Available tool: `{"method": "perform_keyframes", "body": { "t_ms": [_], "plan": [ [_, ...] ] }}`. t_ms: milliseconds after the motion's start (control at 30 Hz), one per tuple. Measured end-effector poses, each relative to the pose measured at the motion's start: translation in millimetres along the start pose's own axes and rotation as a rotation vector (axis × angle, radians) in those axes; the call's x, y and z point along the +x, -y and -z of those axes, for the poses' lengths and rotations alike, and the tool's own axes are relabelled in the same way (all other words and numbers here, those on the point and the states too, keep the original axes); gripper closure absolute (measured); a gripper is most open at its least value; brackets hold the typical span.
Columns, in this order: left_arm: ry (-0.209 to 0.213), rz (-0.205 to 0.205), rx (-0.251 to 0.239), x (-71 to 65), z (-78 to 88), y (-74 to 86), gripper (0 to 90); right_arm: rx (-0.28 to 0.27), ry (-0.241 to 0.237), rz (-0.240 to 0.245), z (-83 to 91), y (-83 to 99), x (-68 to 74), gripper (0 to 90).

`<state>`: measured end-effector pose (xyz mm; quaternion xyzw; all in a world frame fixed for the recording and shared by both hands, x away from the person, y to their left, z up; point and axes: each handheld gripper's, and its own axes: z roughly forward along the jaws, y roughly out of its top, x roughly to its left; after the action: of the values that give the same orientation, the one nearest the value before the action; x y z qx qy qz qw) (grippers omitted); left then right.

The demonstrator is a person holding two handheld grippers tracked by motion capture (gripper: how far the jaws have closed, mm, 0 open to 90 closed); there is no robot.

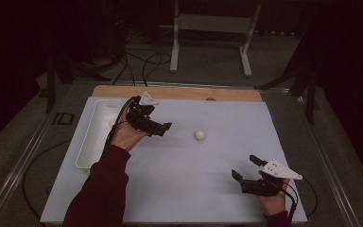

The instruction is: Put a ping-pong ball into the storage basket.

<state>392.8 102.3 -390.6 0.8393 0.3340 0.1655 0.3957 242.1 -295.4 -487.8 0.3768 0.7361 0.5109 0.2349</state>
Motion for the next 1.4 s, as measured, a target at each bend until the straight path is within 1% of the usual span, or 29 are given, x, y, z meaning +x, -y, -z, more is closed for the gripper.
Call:
{"method": "perform_keyframes", "body": {
  "t_ms": [100, 233, 367, 767, 1200, 1400],
  "plan": [
    [0.011, -0.004, -0.014, -1.2, -2.2, -1.0, 0.1, 0.000, 0.000, 0.000, 0.1, 0.0, 0.0, 8.1],
    [0.019, -0.009, -0.021, -3.1, -6.2, -2.8, 0.1, 0.000, -0.001, 0.002, 0.3, 0.0, -0.3, 8.1],
    [0.026, -0.019, -0.021, -5.8, -10.9, -4.9, 0.1, -0.002, -0.001, 0.000, 0.4, -0.1, 0.0, 8.1],
    [0.046, -0.031, -0.025, -11.4, -22.7, -9.8, 0.1, -0.007, 0.002, -0.001, 1.1, -0.5, -0.5, 8.1],
    [0.065, -0.053, -0.018, -18.7, -35.8, -14.5, 0.1, -0.011, 0.000, -0.002, 1.6, -0.6, -0.6, 8.1],
    [0.068, -0.049, -0.018, -19.6, -39.2, -14.6, 0.1, -0.012, 0.000, -0.002, 1.6, -0.7, -0.7, 8.1]
  ]
}}
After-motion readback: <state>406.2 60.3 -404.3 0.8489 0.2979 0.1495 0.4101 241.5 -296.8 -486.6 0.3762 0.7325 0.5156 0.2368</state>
